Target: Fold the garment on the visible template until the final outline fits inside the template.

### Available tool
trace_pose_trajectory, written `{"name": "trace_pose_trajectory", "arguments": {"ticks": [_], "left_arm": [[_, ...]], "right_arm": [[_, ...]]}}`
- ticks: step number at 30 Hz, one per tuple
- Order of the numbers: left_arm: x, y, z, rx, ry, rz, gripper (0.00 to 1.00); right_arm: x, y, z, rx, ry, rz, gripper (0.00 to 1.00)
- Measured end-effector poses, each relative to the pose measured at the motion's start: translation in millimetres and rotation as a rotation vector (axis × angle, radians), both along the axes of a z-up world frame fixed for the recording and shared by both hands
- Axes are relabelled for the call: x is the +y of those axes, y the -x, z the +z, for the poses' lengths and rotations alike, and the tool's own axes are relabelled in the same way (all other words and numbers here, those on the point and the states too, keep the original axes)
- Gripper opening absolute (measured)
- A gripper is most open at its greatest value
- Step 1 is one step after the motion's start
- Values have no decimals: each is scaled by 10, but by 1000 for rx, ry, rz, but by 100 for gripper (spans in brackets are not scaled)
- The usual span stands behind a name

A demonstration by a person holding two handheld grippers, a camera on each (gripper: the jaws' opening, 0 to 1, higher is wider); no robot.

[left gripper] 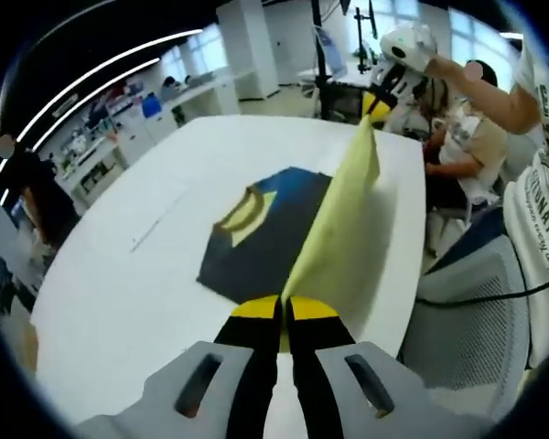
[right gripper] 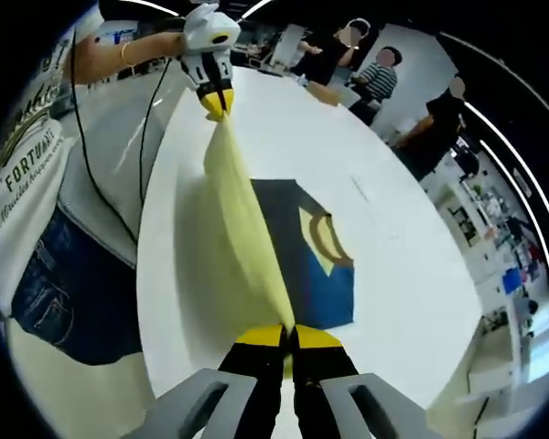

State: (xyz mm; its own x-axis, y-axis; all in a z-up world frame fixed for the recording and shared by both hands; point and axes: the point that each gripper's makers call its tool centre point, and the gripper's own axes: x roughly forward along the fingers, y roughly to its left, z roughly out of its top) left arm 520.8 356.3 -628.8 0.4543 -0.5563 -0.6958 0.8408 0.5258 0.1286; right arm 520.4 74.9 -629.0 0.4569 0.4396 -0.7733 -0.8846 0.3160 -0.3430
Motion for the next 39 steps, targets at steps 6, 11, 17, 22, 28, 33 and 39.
{"name": "trace_pose_trajectory", "arguments": {"ticks": [6,11,17,22,28,33,39], "left_arm": [[-16,-180,36,-42,1,31,1],[-58,-360,101,-93,5,78,1],[-84,-504,130,-132,-17,80,1],[-75,-674,198,-151,19,131,1],[-83,-830,250,-182,32,148,1],[-102,-984,276,-206,57,179,1],[-128,-1143,172,-193,53,196,1]], "right_arm": [[8,-225,16,-43,5,-28,0],[-13,-370,-7,-41,-15,-74,0],[-45,-579,26,-87,-17,-124,0],[-61,-735,42,-127,-12,-153,0],[-92,-968,85,-179,-35,-193,0],[-111,-1113,49,-224,-30,-221,0],[-131,-1301,-39,-227,-68,-284,0]]}}
